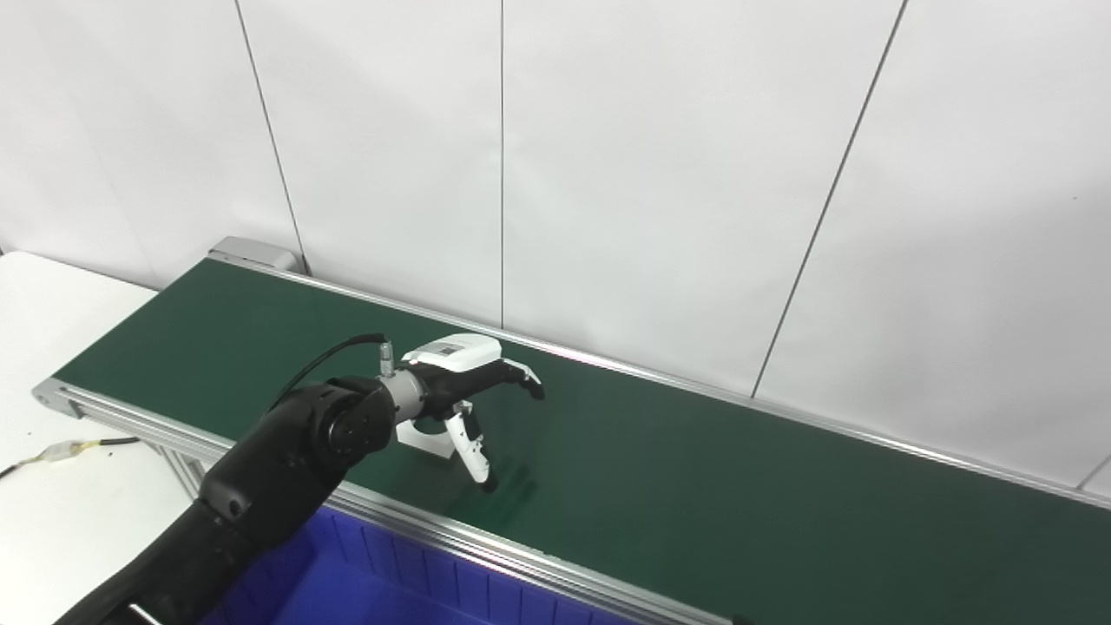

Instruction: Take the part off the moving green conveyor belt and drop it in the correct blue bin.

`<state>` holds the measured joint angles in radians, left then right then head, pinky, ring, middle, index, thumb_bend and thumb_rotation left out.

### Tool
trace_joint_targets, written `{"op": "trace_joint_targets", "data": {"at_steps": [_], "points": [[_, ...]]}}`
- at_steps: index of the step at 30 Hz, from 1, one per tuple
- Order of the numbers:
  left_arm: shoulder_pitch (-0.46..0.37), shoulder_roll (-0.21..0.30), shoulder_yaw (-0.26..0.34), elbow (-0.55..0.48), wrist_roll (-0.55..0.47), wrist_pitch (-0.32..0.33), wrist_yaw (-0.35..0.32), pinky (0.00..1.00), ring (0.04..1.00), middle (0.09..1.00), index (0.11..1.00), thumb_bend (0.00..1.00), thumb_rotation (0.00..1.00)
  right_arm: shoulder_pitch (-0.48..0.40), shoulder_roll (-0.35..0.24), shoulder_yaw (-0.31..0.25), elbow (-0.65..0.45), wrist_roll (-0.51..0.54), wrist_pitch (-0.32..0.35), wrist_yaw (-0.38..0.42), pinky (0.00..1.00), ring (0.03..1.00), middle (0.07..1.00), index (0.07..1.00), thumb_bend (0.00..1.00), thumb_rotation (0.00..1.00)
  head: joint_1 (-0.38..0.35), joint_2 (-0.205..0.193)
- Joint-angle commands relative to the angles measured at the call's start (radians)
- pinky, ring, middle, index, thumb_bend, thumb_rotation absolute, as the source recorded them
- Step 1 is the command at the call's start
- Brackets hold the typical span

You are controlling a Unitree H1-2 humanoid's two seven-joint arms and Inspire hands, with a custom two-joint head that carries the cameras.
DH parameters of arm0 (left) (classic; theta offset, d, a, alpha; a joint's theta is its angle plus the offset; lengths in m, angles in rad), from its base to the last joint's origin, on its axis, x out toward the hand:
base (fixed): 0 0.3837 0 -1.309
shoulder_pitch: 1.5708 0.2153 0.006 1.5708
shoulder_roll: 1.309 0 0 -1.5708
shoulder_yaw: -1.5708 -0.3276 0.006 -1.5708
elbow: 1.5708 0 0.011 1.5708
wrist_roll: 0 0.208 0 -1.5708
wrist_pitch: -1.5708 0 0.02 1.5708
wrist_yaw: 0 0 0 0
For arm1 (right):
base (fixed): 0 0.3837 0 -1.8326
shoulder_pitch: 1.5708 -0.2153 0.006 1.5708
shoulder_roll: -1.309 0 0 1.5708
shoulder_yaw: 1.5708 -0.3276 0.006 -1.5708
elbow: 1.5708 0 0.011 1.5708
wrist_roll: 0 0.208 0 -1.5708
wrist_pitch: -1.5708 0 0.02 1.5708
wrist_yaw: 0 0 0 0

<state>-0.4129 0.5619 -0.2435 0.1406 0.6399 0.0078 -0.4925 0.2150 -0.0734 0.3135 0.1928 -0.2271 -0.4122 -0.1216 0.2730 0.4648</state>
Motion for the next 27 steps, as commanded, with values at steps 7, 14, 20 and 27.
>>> {"op": "trace_joint_targets", "data": {"at_steps": [7, 14, 20, 27], "points": [[-0.038, 0.047, 0.015, 0.051, 0.022, -0.018, 0.089, 0.85, 0.878, 0.868, 0.831, 0.97, 0.19, 0.002, 0.009, 0.003, -0.039, 0.000, -0.057, -0.007, 0.60, 0.698, 0.791, 0.869, 0.48, 0.68, -0.006, 0.003], [-0.050, 0.051, -0.014, 0.064, 0.077, 0.011, 0.096, 0.89, 0.903, 0.884, 0.849, 0.98, 0.25, 0.004, 0.011, 0.002, -0.040, 0.002, -0.057, -0.006, 0.60, 0.700, 0.793, 0.868, 0.49, 0.69, -0.009, 0.005], [-0.056, 0.036, -0.035, 0.075, 0.116, 0.030, 0.103, 0.89, 0.897, 0.883, 0.854, 0.98, 0.25, 0.006, 0.011, 0.005, -0.047, 0.002, -0.056, -0.007, 0.60, 0.698, 0.792, 0.866, 0.49, 0.69, -0.011, 0.007], [-0.061, 0.005, -0.074, 0.072, 0.171, 0.075, 0.102, 0.90, 0.910, 0.894, 0.876, 0.96, 0.21, 0.010, 0.010, 0.008, -0.050, 0.003, -0.057, -0.008, 0.60, 0.695, 0.789, 0.868, 0.50, 0.69, -0.016, 0.009]]}}
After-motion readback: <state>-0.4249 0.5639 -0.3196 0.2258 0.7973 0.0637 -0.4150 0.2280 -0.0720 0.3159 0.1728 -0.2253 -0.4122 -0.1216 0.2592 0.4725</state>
